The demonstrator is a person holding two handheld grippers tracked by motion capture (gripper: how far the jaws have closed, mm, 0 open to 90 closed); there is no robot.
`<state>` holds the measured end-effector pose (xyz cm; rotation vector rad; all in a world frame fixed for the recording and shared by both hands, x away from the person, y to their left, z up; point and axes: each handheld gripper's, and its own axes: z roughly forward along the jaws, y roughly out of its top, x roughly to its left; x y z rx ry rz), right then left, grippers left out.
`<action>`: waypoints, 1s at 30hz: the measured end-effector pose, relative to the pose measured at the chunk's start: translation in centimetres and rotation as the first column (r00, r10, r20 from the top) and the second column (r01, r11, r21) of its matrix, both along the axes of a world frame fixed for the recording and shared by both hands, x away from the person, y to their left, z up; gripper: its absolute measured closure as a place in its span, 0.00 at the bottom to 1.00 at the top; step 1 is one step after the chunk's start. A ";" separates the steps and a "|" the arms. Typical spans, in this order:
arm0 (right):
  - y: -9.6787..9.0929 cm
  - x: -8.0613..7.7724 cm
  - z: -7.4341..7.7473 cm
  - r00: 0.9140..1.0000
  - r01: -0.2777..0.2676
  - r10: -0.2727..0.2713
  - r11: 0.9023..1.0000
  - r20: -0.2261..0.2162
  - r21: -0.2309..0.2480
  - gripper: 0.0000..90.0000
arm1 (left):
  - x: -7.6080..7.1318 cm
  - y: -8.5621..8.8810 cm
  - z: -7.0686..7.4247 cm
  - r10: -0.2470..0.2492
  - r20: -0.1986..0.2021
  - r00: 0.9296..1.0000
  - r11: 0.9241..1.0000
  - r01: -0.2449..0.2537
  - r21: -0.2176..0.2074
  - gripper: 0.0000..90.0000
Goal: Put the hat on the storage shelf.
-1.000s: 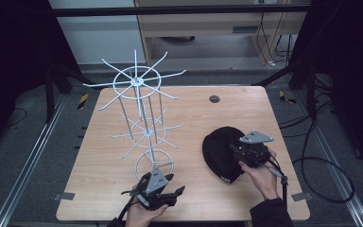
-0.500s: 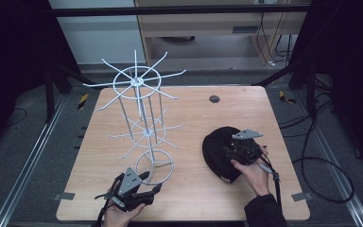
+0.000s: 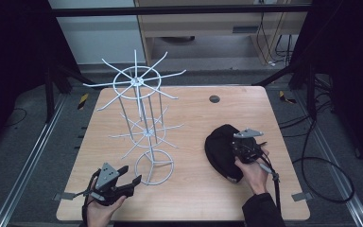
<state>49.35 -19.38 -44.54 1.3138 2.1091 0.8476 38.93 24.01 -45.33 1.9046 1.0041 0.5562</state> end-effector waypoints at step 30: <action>-2.2 -6.6 9.3 0.882 -0.316 0.176 0.910 0.438 0.269 0.95 | 3.1 5.7 -0.7 0.164 -0.031 0.986 0.985 -0.165 -0.040 0.38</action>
